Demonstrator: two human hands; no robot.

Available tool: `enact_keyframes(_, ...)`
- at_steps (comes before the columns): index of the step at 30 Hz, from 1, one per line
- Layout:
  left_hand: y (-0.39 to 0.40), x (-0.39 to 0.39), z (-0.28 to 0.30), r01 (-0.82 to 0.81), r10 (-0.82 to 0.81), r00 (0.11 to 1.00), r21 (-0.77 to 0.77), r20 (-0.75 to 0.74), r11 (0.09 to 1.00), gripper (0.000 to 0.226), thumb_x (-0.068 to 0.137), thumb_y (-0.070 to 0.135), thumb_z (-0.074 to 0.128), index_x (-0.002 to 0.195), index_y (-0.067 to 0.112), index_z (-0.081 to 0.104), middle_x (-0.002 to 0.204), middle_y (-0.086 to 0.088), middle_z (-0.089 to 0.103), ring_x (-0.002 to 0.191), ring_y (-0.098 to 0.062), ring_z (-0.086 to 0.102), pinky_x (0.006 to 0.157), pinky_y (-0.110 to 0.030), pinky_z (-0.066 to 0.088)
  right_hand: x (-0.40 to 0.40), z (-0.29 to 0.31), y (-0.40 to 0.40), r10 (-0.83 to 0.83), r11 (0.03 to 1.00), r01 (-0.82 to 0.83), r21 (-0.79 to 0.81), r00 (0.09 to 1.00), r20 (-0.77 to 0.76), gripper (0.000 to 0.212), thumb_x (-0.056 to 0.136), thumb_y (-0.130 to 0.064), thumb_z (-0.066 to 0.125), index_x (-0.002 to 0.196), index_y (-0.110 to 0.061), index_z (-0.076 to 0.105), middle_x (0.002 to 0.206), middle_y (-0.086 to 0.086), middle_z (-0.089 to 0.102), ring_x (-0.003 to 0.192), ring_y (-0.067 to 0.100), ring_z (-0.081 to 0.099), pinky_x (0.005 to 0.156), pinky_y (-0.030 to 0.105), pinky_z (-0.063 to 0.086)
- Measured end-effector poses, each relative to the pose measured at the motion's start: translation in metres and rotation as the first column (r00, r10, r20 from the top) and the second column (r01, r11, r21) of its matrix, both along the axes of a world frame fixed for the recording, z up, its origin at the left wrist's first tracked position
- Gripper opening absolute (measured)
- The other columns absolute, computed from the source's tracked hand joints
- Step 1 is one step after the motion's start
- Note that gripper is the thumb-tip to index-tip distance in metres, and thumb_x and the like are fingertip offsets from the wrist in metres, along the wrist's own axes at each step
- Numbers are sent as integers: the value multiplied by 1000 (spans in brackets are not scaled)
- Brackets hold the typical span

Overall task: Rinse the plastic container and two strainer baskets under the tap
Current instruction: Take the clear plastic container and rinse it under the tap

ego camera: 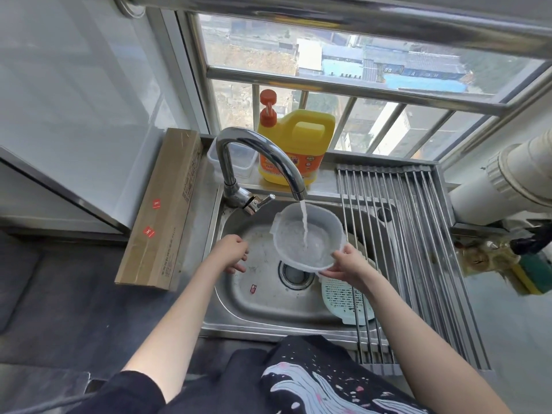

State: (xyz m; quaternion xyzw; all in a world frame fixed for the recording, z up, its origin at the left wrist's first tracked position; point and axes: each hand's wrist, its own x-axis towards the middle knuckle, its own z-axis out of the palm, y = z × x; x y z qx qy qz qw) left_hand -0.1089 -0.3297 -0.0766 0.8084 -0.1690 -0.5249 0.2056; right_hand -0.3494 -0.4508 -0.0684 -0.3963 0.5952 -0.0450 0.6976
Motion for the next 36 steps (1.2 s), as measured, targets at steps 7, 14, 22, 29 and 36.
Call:
enact_keyframes(7,4,7,4,9,-9,1000,-10,16,1000,27,98,27,35,80,14,51,78,-3,56,51,-19,61,39,-16,33,3,-5,2,138,990,-138,10,990,-20,25,98,-3,45,121,-11,45,119,22,53,91,35,64,57,33,61)
enact_keyframes(14,6,13,8,-27,27,1000,-15,6,1000,28,99,28,34,79,16,49,78,-1,58,48,-16,62,45,-18,34,26,-5,6,72,995,-77,67,994,82,34,97,-1,47,128,-13,43,122,19,51,90,31,61,54,30,60)
enact_keyframes(22,10,20,11,-87,86,996,-32,-22,996,30,101,28,33,79,14,50,77,-1,57,43,-13,61,46,-20,33,15,-7,0,-140,981,113,157,975,173,19,98,1,44,110,-12,47,121,22,47,103,40,58,63,40,61)
enact_keyframes(29,5,17,17,-157,153,983,-43,-98,987,37,101,40,32,91,9,51,79,-4,57,46,-16,63,46,-21,44,8,-8,13,74,992,-81,102,995,69,35,96,1,48,126,-15,45,120,22,53,85,31,63,54,32,60)
enact_keyframes(36,8,-2,13,-234,266,857,128,-440,964,79,92,68,23,115,-3,48,88,-26,65,61,-28,71,56,-32,58,-9,-5,32,348,898,-362,-249,932,-101,28,91,-2,58,117,-11,54,107,19,60,94,32,65,69,30,60)
